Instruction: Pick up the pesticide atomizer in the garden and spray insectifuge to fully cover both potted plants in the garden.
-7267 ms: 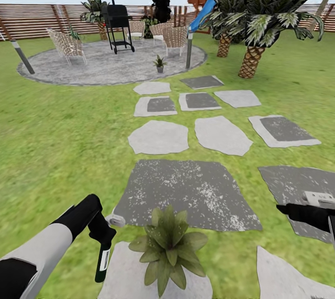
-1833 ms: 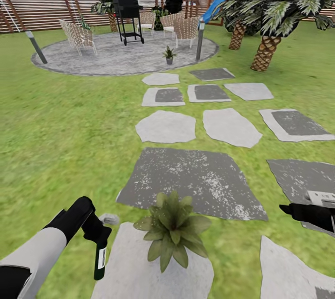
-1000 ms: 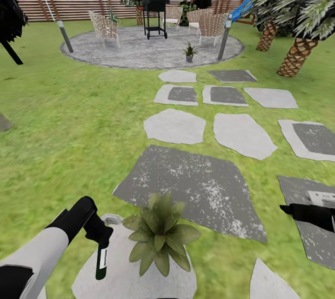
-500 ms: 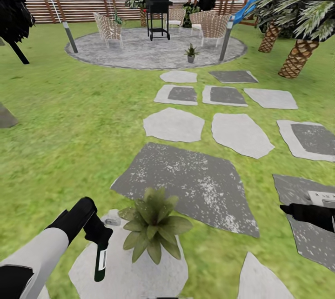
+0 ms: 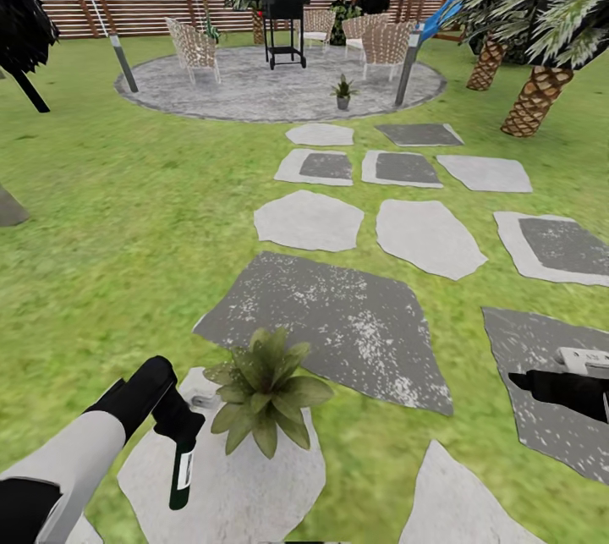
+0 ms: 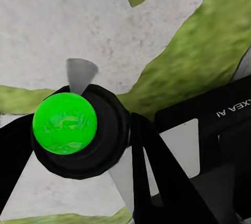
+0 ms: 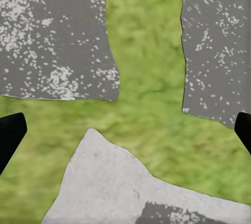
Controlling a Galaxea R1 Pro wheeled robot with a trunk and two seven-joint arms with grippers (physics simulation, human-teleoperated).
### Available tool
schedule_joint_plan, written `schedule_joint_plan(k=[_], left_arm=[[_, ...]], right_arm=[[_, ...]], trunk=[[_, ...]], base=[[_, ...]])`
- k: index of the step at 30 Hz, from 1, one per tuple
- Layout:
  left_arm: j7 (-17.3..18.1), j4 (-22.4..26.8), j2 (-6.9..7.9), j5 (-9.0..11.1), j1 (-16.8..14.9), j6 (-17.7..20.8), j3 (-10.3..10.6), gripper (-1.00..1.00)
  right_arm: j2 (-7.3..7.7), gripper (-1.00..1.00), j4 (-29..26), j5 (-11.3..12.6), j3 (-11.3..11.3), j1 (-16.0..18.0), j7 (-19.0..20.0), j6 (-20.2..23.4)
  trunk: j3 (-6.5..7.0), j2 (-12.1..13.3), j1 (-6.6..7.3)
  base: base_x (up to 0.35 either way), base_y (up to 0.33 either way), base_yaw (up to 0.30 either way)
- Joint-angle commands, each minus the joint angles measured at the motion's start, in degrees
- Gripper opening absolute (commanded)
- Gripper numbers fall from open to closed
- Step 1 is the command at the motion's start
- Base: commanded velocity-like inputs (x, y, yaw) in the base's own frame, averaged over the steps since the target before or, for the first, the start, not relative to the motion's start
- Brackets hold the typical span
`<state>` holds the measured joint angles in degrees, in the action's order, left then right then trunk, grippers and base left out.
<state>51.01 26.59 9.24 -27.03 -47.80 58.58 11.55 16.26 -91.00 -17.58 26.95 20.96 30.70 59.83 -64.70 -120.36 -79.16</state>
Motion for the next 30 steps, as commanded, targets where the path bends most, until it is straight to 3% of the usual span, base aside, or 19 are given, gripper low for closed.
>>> schedule_joint_plan(k=[1, 10, 30], left_arm=[[0.63, 0.08, 0.0, -0.52, -0.53, 0.16, 0.3, -1.0], [0.67, 0.03, 0.1, -0.42, -2.32, 0.25, 0.4, -1.0], [0.67, 0.04, 0.17, -0.48, -2.48, 0.22, 0.39, -1.0]], right_arm=[[0.0, 1.0, -0.05, -0.56, 0.04, 0.04, 0.59, 0.17], [-0.01, 1.0, -0.05, -0.55, 0.05, 0.05, 0.59, 0.17], [0.0, 1.0, -0.05, -0.53, 0.12, 0.04, 0.59, 0.17]], trunk=[[-0.05, -0.02, 0.01], [-0.05, -0.02, 0.01], [0.38, -0.02, 0.01]], base=[[-0.005, -0.005, 0.0], [-0.001, -0.001, 0.0], [0.0, 0.0, 0.0]])
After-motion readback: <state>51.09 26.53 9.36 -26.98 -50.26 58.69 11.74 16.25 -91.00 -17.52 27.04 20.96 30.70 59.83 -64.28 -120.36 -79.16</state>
